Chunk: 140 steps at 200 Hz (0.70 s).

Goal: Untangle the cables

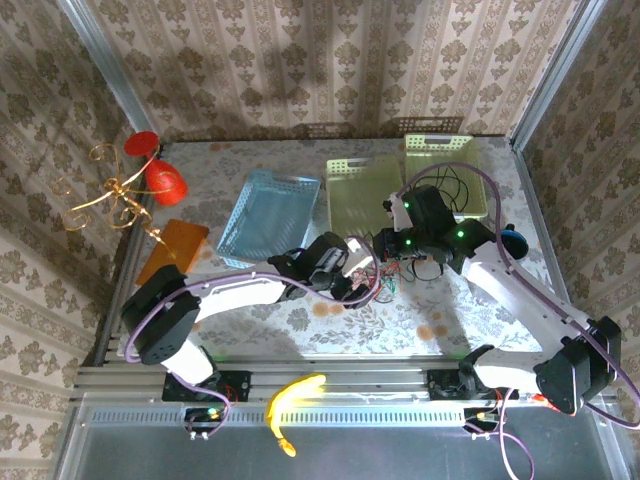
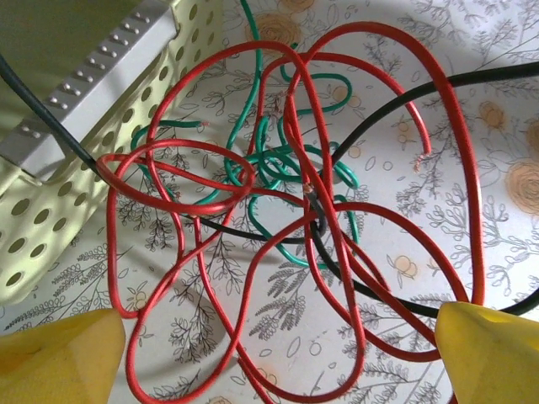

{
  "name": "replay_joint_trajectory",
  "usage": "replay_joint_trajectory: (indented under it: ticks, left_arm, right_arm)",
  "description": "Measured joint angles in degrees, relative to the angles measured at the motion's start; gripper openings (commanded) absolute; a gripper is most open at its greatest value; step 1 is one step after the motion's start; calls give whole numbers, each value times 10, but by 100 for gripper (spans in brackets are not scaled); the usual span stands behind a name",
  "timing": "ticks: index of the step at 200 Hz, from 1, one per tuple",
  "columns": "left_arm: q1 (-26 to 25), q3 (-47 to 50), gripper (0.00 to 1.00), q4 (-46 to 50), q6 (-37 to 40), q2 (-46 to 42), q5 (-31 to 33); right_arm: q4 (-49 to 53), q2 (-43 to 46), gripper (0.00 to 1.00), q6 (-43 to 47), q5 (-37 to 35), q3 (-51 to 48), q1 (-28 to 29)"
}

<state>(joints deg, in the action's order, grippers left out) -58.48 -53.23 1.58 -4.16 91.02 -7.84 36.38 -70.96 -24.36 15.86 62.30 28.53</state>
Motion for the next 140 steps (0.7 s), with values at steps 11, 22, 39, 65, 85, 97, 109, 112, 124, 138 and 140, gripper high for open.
replay_joint_trajectory:
  ticks: [11,22,39,65,85,97,109,112,124,138,140]
  left_arm:
    - [2,-6,96,3,0,9,-2]
    - [4,-9,95,5,0,17,-7]
    - [7,-16,92,13,0,27,-12]
    - [9,-23,89,12,-1,39,-20]
    - [11,-24,88,-7,-1,50,-29]
    - [9,-30,87,-23,2,66,-35]
    - [7,-34,86,-34,6,83,-35]
    - [7,-35,85,-38,7,86,-35]
    - [5,-37,80,-50,11,100,-35]
    - [4,-38,67,-61,16,113,-29]
    - [4,-38,64,-63,16,115,-29]
  right_arm:
    - [0,-6,0,-3,-8,0,-2]
    - [1,-12,0,-8,-12,0,-2]
    - [1,-20,0,-14,-21,0,-3]
    - [3,-23,0,-24,-27,0,-7]
    - [-5,-21,0,-38,-23,0,-14]
    - [-27,-18,0,-47,-12,0,-14]
    - [-41,-13,0,-55,-4,0,-17]
    - [-43,-12,0,-57,-2,0,-17]
    - [-51,-7,0,-61,4,0,-21]
    - [-55,-3,0,-64,9,0,-23]
    - [-55,-2,0,-64,10,0,-23]
